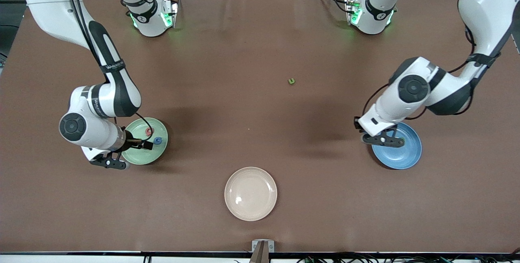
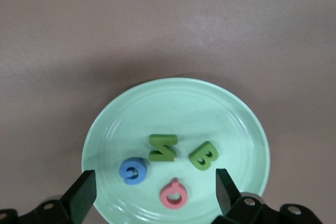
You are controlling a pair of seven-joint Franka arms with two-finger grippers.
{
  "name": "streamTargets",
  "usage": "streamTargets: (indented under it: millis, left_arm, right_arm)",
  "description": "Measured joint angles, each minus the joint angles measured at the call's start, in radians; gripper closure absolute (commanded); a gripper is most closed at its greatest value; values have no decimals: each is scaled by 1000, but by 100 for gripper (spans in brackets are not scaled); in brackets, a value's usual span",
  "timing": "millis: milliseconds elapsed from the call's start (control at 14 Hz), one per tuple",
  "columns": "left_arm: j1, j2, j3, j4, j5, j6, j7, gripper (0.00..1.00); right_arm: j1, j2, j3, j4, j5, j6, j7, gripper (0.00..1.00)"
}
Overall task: Sort upper and lower case letters into plates
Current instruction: 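Release the N on the green plate while the left drops the m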
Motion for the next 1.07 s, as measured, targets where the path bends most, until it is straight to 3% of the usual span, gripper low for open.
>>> streamTargets:
  millis: [430,860,1075]
  left_arm:
    - [2,37,181,87,6,24,351,83]
    - [-11,87,262,96,75,135,403,83]
    - [-67,121,304,132,88,150,403,82]
  right_arm:
    - [-73,-107,-1,89,0,-290,-104,0]
    - [-72,-259,12,102,0,-452,-105,0]
    - [-71,-303,20,140,0,-535,-105,0]
